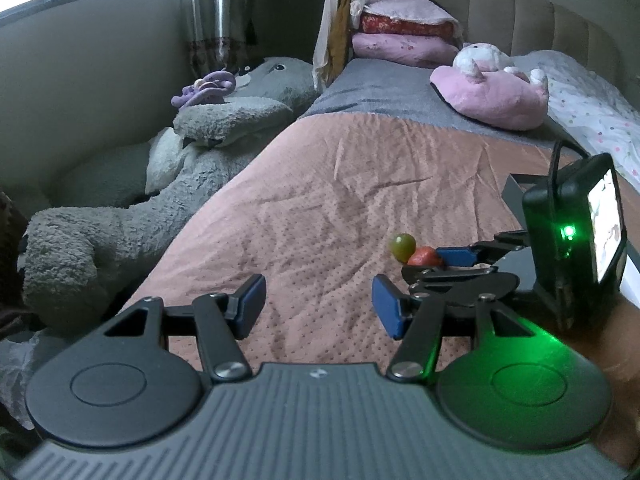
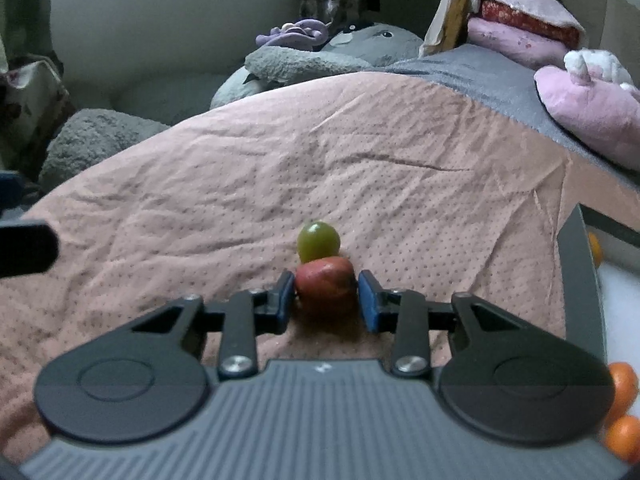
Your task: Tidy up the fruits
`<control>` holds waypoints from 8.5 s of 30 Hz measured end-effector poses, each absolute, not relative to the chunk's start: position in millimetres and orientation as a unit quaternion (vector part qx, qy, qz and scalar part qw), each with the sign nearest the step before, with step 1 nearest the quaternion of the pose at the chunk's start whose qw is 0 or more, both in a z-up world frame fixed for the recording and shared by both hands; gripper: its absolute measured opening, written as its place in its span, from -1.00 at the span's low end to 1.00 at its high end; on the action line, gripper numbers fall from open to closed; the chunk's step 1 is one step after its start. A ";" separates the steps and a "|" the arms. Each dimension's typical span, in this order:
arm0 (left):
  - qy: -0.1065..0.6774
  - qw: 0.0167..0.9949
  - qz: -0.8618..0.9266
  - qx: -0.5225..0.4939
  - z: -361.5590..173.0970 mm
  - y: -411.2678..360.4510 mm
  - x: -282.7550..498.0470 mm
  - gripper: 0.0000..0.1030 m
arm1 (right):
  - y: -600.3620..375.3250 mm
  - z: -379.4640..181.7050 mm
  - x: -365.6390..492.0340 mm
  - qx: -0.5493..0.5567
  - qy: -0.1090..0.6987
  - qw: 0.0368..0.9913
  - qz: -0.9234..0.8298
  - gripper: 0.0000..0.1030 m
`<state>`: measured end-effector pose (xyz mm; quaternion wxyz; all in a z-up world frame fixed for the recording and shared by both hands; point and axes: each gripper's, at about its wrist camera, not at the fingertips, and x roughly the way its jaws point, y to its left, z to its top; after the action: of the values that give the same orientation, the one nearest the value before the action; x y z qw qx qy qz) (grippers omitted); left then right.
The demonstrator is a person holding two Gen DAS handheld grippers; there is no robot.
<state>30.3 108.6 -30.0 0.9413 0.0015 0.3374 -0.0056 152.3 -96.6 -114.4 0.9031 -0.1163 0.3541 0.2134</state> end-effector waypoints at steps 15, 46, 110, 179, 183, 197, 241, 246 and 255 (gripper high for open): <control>0.331 0.942 -0.052 0.019 -53.4 57.5 80.2 0.25 | -165.4 -69.9 89.5 -0.049 0.338 0.923 0.177 -0.28; 0.378 0.924 -0.041 0.029 -121.0 20.2 173.3 -0.39 | -226.8 -4.4 29.8 -0.013 0.295 0.943 0.152 -0.29; 0.306 0.940 -0.144 0.046 34.7 -101.7 59.1 -0.44 | -303.0 5.7 -47.4 0.033 0.265 0.958 0.108 -0.29; 0.309 0.923 -0.211 0.085 15.2 -197.2 100.6 -0.02 | -330.7 -7.7 -37.3 0.039 0.298 0.950 0.078 -0.29; 0.306 0.924 -0.211 0.086 18.2 -192.8 96.6 -0.02 | -331.0 -4.4 -36.6 0.036 0.293 0.952 0.078 -0.29; 0.303 0.928 -0.203 0.071 26.5 -165.9 77.1 0.11 | -345.2 -10.0 -19.0 0.054 0.297 0.952 0.047 -0.28; 0.166 0.976 -0.128 0.063 86.9 -109.6 -38.9 1.00 | -343.6 35.7 -53.6 0.060 0.246 0.967 0.024 -0.22; 0.171 0.975 -0.125 0.064 108.2 -118.3 -59.2 1.00 | -344.7 52.0 -78.3 0.051 0.234 0.971 0.020 -0.22; 0.228 0.960 -0.157 0.047 97.7 -121.3 -99.9 1.00 | -343.4 45.4 -132.9 0.029 0.280 0.959 0.031 -0.22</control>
<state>-99.9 -121.3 97.7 0.9597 0.0471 0.2278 -0.1573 -132.9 -343.4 45.4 0.9590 0.0288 0.2803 0.0310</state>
